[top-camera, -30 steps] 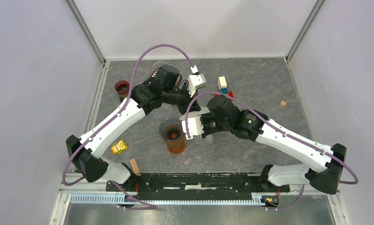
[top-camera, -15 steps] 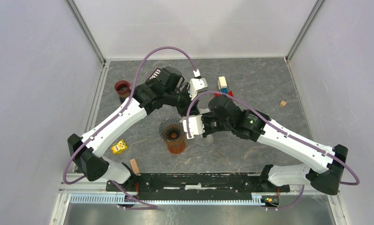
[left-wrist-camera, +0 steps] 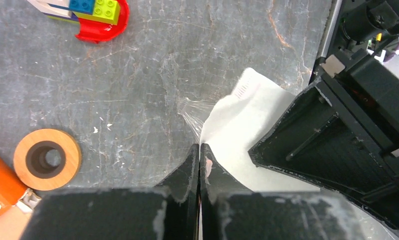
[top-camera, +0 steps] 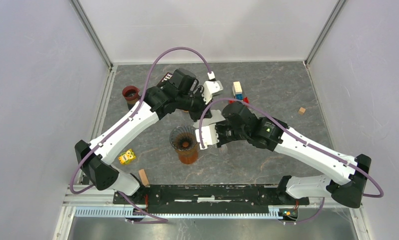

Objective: Place the coffee filter in the dripper
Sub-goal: Place the coffee filter in the coffee dripper.

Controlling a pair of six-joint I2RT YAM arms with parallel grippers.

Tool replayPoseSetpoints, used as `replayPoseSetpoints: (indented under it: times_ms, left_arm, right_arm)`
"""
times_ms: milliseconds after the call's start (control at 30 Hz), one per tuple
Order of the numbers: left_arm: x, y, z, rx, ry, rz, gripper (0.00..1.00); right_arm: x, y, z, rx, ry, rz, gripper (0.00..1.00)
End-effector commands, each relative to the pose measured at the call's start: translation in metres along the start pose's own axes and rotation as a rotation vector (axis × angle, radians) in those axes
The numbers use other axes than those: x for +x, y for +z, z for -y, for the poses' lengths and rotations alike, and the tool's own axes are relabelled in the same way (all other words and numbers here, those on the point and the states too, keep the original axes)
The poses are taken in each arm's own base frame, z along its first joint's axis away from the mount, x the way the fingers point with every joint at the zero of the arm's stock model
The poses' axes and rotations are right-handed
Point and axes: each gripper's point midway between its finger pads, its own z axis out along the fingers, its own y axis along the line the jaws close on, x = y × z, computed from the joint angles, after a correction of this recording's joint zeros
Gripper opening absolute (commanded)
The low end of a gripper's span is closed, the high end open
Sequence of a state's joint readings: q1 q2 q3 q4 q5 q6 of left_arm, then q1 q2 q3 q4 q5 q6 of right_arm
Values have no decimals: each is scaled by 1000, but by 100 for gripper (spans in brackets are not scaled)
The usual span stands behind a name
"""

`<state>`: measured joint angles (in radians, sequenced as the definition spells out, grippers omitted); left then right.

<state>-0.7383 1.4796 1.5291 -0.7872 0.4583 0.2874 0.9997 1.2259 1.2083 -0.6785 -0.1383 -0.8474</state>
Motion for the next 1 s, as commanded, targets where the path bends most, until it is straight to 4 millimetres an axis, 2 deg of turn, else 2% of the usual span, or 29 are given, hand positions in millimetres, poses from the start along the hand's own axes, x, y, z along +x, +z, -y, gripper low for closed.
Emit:
replayPoseSetpoints:
  times_ms: [0,200,367,567,667,800,967]
  left_arm:
    - [-25,-12,-6,-49,60,55,2]
    - [-27,-13,-5,-41,60,61,2]
    - [-26,-12,3,-1,54,68,2]
    - [-25,-13,7,14,45,71,2]
    - [-25,-14,5,-2,40,69,2]
    - [-26,-19,-4,-63,40,67,2]
    - [-29,-31,-3,-87,50,85,2]
  right_arm:
    - [-15,-12,3,-11,-36,50,0]
    - [-14,-13,5,-4,-43,41,7]
    - [-16,-13,13,22,-38,35,21]
    - [-18,-6,14,11,-32,31,33]
    - [-18,-3,8,-12,-32,31,31]
    - [-16,-3,1,-42,-35,33,19]
    - [-29,-12,12,-13,-43,64,8]
